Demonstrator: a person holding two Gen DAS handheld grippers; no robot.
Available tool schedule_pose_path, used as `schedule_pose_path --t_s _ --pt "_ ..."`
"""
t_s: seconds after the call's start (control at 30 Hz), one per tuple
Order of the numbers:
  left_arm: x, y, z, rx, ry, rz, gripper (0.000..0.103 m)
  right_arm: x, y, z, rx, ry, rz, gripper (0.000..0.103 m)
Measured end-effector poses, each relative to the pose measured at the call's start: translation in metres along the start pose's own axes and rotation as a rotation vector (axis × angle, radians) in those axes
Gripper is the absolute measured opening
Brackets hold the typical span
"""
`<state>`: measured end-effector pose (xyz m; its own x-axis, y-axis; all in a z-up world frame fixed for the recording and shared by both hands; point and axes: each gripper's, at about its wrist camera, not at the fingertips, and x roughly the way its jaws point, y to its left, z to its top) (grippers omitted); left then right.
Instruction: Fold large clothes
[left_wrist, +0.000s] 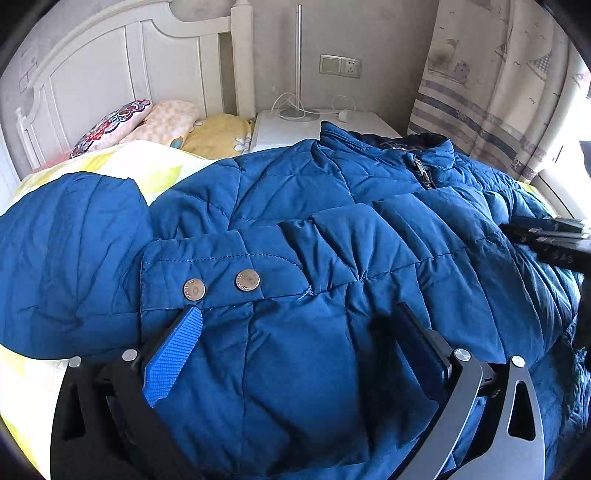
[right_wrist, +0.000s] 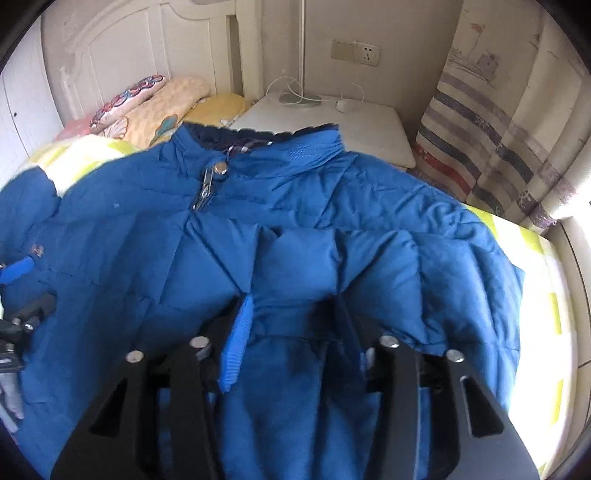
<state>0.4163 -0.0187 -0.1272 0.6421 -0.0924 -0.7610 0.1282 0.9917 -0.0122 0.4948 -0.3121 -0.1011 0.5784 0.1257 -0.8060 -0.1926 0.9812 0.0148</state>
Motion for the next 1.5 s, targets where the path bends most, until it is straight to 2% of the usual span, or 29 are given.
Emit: schedule_pose_path --t_s 0.13,0.2,0.23,0.33,0.37,0.43,0.47,0.5,0.53,0.57,0.63,0.7,0.73,0.8,0.9,1.0,1.03,1.07,1.1,1.13,1.2,1.27,1.37,1.4,1.47,1.5 --pt "0.000 -0.001 0.000 0.004 0.001 0.006 0.098 -0.021 -0.041 0.012 0.089 -0.105 -0.122 0.065" --pt "0.000 -0.001 0.000 0.004 0.001 0.007 0.098 -0.008 -0.065 0.011 0.137 -0.080 -0.170 0.066" --pt "0.000 -0.002 0.000 0.005 0.001 0.007 0.098 0.006 -0.081 0.005 0.176 -0.023 -0.141 0.068" --pt "0.000 -0.002 0.000 0.008 0.003 0.011 0.098 0.009 -0.099 -0.003 0.236 -0.015 -0.025 0.067" --pt "0.000 -0.002 0.000 0.010 0.003 0.013 0.098 0.002 -0.100 -0.004 0.240 -0.019 -0.036 0.067" --pt "0.000 -0.002 0.000 0.006 -0.002 0.007 0.098 -0.026 -0.101 -0.011 0.267 -0.115 -0.084 0.068" --pt "-0.001 -0.001 0.000 0.002 -0.004 0.002 0.098 -0.031 -0.102 -0.014 0.269 -0.131 -0.092 0.068" --pt "-0.001 0.000 -0.001 -0.003 -0.007 -0.006 0.098 -0.032 -0.102 -0.019 0.262 -0.124 -0.113 0.069" --pt "-0.002 0.001 0.000 -0.009 -0.012 -0.014 0.098 -0.023 -0.105 -0.026 0.252 -0.073 -0.135 0.072" --pt "-0.002 0.002 -0.001 -0.014 -0.013 -0.021 0.098 -0.008 -0.110 -0.035 0.256 -0.004 -0.100 0.075" --pt "-0.003 0.003 -0.001 -0.017 -0.018 -0.025 0.098 -0.008 -0.118 -0.037 0.285 0.006 -0.082 0.077" --pt "-0.004 0.005 -0.001 -0.024 -0.022 -0.034 0.098 -0.017 -0.110 -0.033 0.277 0.027 -0.151 0.076" --pt "-0.004 0.005 0.000 -0.027 -0.024 -0.038 0.098 -0.029 -0.098 -0.029 0.261 -0.013 -0.184 0.076" --pt "-0.004 0.007 0.000 -0.034 -0.025 -0.046 0.098 -0.051 -0.066 -0.022 0.197 -0.125 -0.186 0.076" --pt "-0.003 0.007 0.000 -0.031 -0.023 -0.044 0.098 -0.056 -0.018 -0.011 0.070 -0.190 -0.153 0.076" --pt "-0.003 0.007 0.001 -0.033 -0.023 -0.047 0.098 -0.032 0.029 -0.001 -0.037 -0.145 -0.077 0.076" --pt "-0.003 0.007 0.001 -0.033 -0.023 -0.047 0.098 -0.014 0.042 -0.002 -0.063 -0.086 -0.036 0.077" --pt "-0.003 0.007 0.001 -0.034 -0.023 -0.047 0.098 0.002 0.052 -0.001 -0.082 -0.029 -0.030 0.077" --pt "-0.003 0.007 0.001 -0.034 -0.023 -0.047 0.098 0.014 0.055 -0.003 -0.093 -0.012 -0.060 0.084" --pt "-0.002 0.007 0.001 -0.035 -0.022 -0.048 0.098 0.014 0.051 -0.001 -0.066 -0.016 -0.070 0.088" --pt "-0.003 0.008 0.001 -0.038 -0.025 -0.053 0.098 0.005 0.041 0.001 0.029 0.023 -0.064 0.086" --pt "-0.002 0.009 0.001 -0.045 -0.025 -0.062 0.098 -0.024 0.045 -0.003 0.043 -0.034 -0.079 0.086" --pt "-0.004 0.012 0.001 -0.056 -0.032 -0.079 0.098 -0.049 0.050 -0.020 0.002 -0.105 -0.019 0.087" --pt "-0.004 0.013 0.001 -0.062 -0.035 -0.088 0.098 -0.050 0.058 -0.027 -0.028 -0.088 -0.006 0.088" --pt "-0.006 0.017 0.000 -0.078 -0.045 -0.107 0.098 -0.026 0.068 -0.045 -0.080 0.021 -0.009 0.090" --pt "-0.010 0.021 0.000 -0.095 -0.059 -0.127 0.098 -0.023 0.067 -0.048 -0.066 0.020 0.003 0.091"
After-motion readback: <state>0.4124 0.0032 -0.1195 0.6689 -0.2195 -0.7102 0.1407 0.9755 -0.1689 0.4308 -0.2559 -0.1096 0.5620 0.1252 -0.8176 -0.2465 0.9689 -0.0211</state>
